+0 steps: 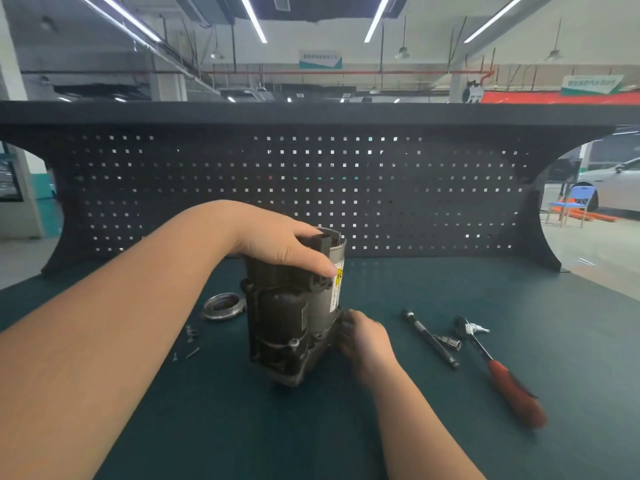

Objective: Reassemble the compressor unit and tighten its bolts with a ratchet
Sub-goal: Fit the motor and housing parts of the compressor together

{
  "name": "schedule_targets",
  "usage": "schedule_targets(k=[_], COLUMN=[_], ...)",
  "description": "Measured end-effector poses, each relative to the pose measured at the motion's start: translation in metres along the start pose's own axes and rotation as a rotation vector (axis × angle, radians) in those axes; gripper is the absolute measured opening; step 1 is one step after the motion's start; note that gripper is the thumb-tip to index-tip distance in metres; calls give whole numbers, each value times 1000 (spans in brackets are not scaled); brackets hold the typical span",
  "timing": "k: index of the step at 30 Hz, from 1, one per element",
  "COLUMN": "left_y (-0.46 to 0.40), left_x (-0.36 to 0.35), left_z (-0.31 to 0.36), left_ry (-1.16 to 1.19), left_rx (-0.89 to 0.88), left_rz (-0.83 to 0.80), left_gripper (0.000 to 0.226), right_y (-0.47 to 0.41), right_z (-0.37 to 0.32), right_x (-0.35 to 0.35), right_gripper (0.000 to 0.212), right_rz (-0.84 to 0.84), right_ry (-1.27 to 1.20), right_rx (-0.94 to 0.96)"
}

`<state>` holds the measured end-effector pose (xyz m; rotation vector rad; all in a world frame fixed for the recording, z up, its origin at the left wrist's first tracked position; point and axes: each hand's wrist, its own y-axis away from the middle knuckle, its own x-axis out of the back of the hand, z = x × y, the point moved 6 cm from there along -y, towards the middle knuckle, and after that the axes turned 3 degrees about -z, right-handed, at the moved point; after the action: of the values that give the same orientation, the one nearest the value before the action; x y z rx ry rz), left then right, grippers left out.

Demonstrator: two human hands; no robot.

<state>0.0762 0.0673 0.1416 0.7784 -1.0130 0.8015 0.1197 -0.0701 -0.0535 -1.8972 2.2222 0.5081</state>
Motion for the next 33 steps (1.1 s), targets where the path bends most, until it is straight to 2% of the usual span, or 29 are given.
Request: schedule_targets(k=[3,5,11,16,23,30,33], left_y=[1,2,11,27,44,43,44], left_x=[1,2,4,1,-5,-11,-18], left_z=[-2,-5,-20,-39,-65,-58,-62], left_ry=[15,35,54,134,251,342,473], left_rx=[-9,-11,-32,-110,-191,-223,-243], left_rz=[78,113,143,136,243,318,328], left_gripper=[54,46,65,40,58,58,60], right_y=[-1,-2,-4,-4,-1,1,3], right_z=[-1,1,3,0,-5,-11,-20], right_x=[-4,-8,-10,-11,-14,-2,6], right_gripper=[24,24,31,34,32,32,33], right_rz=[-17,-47,-74,-61,-56,-80,-82], right_ry=[221,329,206,265,347,382,388], right_rx=[105,181,201,240,300,303,321])
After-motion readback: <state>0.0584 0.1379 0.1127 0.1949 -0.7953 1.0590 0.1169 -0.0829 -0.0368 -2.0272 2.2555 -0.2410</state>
